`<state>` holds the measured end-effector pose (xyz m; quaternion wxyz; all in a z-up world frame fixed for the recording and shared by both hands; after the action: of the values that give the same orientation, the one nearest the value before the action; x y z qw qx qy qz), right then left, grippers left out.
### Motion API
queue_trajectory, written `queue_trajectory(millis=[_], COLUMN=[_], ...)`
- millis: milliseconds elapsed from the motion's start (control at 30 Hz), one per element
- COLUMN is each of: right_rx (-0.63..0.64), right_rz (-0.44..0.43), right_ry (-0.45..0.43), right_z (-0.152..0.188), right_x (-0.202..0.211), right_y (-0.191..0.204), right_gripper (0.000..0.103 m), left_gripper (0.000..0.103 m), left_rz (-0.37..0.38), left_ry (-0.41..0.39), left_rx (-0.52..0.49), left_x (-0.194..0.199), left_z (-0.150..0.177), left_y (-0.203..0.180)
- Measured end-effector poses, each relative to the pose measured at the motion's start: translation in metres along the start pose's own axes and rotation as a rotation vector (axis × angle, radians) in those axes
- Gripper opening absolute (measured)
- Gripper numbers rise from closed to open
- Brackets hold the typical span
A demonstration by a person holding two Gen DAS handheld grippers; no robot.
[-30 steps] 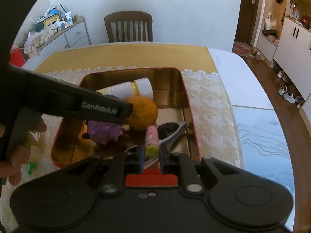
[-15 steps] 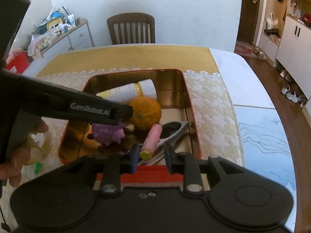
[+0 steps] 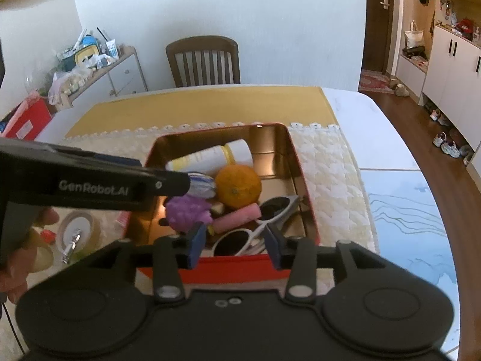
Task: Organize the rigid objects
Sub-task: 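Carry the clear jar and pink tube into the red tin and open both tools, then withdraw both tools from the tin back over the table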
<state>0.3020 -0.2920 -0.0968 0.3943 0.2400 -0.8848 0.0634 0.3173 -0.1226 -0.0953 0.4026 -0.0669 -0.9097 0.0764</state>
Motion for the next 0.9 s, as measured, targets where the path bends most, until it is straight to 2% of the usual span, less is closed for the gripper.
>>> queue_trajectory(millis=[100,333,533,633,700,900], right_rx=[-0.001,0.000,-0.006,0.004,0.013,0.042], right_rz=[-0.006,-0.030,-0.048,-0.059,-0.069,-0.091], right_ry=[-0.007,-0.031,-0.034,-0.038,-0.043,-0.035], right_z=[-0.001,0.000,0.000,0.000,0.000,0.002], right_x=[0.006,0.019,0.023,0.025,0.026,0.022], right_y=[0.005,0.024,0.046,0.059,0.069,0.098], right_gripper=[0.047,0.066,0.071,0.078,0.081,0.091], left_gripper=[0.071,0.075,0.077,0.077,0.083,0.085], left_rz=[-0.006,-0.019,-0.089,-0.110,-0.127,-0.184], left_ry=[-0.013,-0.045,-0.091,-0.109,-0.124,-0.161], left_rx=[0.004,0.015,-0.020,-0.031,-0.035,-0.016], left_x=[0.013,0.042,0.069,0.083,0.093,0.119], left_z=[0.002,0.010,0.023,0.030,0.035,0.050], left_y=[0.005,0.023,0.042,0.055,0.066,0.104])
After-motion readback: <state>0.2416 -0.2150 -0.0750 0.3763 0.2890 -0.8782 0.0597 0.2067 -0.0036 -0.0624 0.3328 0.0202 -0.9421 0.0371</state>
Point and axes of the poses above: each gripper's, at about its wrist camera, not at the fingertips, and x roughly against the way its jaws point, y to its left, z to its underside, the point moved 4 cm from there along -x, roughly the way its jaws point, and after that the axes turned 3 degrees about z, right-handed, at the moved point
